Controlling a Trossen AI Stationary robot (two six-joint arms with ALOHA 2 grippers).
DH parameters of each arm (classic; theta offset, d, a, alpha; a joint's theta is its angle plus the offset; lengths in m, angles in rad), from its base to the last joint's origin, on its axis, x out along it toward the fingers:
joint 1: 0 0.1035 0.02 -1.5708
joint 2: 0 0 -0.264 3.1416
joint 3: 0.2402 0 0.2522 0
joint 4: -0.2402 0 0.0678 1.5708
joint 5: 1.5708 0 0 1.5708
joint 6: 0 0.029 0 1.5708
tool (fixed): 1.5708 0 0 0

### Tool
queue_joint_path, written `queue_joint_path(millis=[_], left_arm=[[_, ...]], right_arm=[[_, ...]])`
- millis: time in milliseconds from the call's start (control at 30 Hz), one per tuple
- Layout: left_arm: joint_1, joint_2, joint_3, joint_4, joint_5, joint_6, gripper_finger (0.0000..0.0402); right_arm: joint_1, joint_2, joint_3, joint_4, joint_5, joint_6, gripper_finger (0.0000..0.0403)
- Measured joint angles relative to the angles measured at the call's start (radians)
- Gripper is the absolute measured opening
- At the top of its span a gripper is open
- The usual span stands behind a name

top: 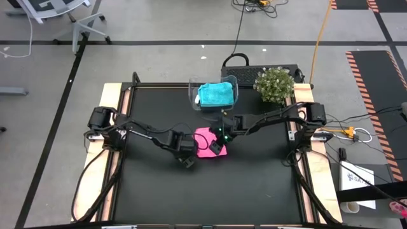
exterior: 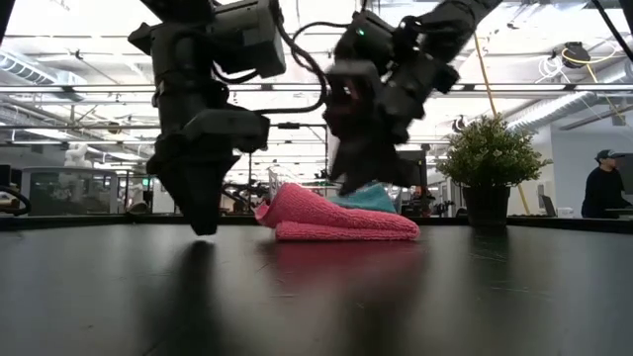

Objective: Fold microfiber towels
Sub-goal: Fold the pink microfiber cloth, then put the pink microfiber cloth into the transparent bin

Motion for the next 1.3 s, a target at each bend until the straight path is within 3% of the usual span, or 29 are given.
queue_joint_path(millis=[233,400,633,800,967,1300], left_arm=[[0.012,-0.031,0.000,0.070,0.005,-0.031,0.0113],[0.022,-0.104,0.000,0.125,0.007,-0.038,0.0113],[0.053,-0.222,0.000,0.181,-0.100,-0.018,0.0113],[0.085,-0.172,0.000,0.347,-0.084,0.015,0.0113],[0.103,-0.082,0.001,0.431,-0.028,0.029,0.0113],[0.117,-0.019,-0.001,0.417,0.015,0.043,0.0113]], right_arm=[[0.005,0.001,-0.151,0.083,0.083,0.055,0.0110],[-0.001,-0.040,-0.184,0.077,0.025,0.080,0.0110],[0.000,-0.190,-0.184,0.024,0.091,0.065,0.0110],[0.000,-0.239,-0.193,-0.060,0.181,0.043,0.0110],[0.000,-0.236,-0.253,-0.059,0.186,0.054,0.0110],[-0.020,-0.234,-0.382,0.068,0.162,0.157,0.0167]])
